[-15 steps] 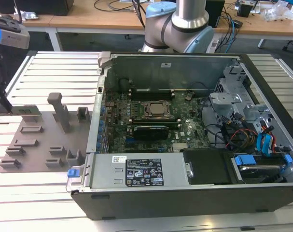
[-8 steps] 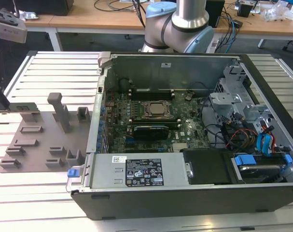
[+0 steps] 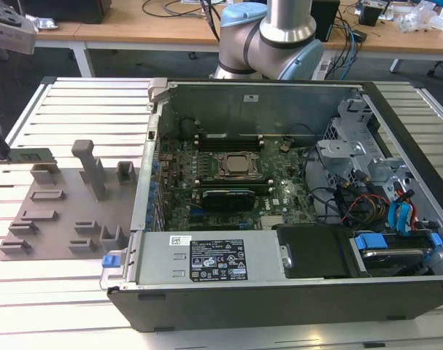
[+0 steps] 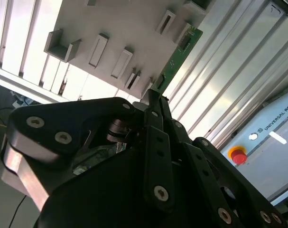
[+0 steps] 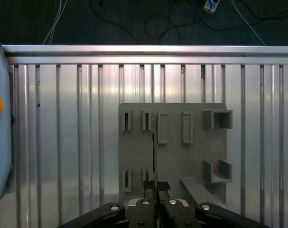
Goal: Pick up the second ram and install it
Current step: 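Pick up the second ram and move it above second insertion slot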
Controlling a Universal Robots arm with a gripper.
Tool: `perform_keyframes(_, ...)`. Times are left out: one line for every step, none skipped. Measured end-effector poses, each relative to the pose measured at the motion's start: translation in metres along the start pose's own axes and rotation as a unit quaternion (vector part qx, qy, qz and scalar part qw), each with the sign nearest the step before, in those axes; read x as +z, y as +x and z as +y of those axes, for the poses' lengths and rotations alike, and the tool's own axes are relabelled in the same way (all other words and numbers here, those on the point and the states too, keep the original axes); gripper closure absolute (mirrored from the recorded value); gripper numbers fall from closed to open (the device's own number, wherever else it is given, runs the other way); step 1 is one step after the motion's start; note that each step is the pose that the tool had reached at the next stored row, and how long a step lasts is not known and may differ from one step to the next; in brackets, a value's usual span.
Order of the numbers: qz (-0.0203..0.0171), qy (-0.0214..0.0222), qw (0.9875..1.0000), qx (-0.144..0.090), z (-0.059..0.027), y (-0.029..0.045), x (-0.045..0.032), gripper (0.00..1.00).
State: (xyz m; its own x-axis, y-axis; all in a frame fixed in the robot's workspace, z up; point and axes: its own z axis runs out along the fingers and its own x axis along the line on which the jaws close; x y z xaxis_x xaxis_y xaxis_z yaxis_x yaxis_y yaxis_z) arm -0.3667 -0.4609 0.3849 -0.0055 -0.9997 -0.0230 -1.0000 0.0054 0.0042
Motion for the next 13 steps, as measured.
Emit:
perform_keyframes(0.0000, 0.0000, 1.0000, 0.000, 0.0000, 0.0000, -0.0012, 0.87)
perform_keyframes(0.0000, 0.0000, 1.0000, 0.000, 0.0000, -0.0001, -0.0032, 0.87)
perform_keyframes(0.0000, 0.0000, 1.0000, 0.000, 0.0000, -0.0001, -0.0054, 0.87)
perform_keyframes(0.0000, 0.0000, 1.0000, 0.000, 0.0000, -0.0002, -0.0084, 0.87)
perform_keyframes(0.0000, 0.0000, 1.0000, 0.000, 0.0000, -0.0003, -0.0128, 0.87)
perform_keyframes(0.0000, 0.0000, 1.0000, 0.000, 0.0001, -0.0004, -0.0169, 0.87)
perform_keyframes(0.0000, 0.0000, 1.0000, 0.000, 0.0001, -0.0004, -0.0186, 0.87)
perform_keyframes(0.0000, 0.0000, 1.0000, 0.000, 0.0001, -0.0005, -0.0202, 0.87)
perform_keyframes(0.0000, 0.0000, 1.0000, 0.000, 0.0001, -0.0005, -0.0222, 0.87)
perform_keyframes(0.0000, -0.0001, 1.0000, 0.000, 0.0001, -0.0006, -0.0238, 0.87)
perform_keyframes(0.0000, 0.0000, 1.0000, 0.000, 0.0001, -0.0006, -0.0262, 0.87)
perform_keyframes(0.0000, 0.0000, 1.0000, 0.000, 0.0001, -0.0006, -0.0282, 0.87)
perform_keyframes(0.0000, 0.0000, 1.0000, 0.000, 0.0001, -0.0007, -0.0303, 0.87)
